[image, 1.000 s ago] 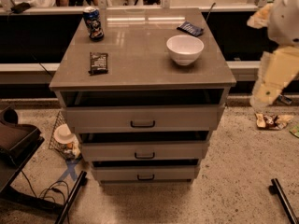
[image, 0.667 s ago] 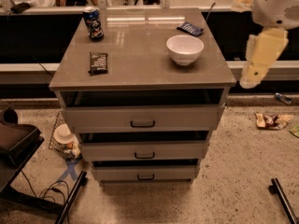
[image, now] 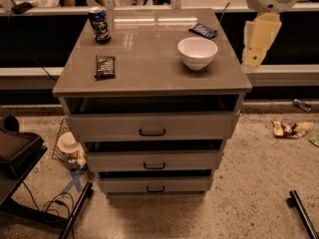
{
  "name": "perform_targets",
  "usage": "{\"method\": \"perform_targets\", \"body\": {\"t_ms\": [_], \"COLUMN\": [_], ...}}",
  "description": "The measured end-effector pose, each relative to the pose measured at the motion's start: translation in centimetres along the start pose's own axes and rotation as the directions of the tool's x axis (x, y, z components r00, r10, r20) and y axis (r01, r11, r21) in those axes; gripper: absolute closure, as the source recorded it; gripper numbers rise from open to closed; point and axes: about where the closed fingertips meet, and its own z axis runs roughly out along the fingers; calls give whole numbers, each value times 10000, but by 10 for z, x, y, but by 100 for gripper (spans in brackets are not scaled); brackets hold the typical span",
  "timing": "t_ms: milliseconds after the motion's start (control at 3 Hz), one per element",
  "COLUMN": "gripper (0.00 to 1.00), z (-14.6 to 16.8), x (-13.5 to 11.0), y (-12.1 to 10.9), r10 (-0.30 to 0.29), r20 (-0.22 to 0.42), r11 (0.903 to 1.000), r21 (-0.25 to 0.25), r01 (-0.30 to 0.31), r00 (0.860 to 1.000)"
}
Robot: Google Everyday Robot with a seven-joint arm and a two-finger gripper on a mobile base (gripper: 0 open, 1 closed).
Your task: Move white bowl near pepsi can
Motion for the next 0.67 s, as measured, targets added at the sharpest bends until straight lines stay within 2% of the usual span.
{"method": "perform_targets", "body": {"t_ms": [333,667], "gripper": [0,0], "z": [17,59], "x": [4,24], "y": [-14,-41], "r10": [-46,-55], "r20": [-812,-2086], "r11": [9998,9980], "r21": [-177,-629], "r01": [32,-78], "r00": [9967,9780]}}
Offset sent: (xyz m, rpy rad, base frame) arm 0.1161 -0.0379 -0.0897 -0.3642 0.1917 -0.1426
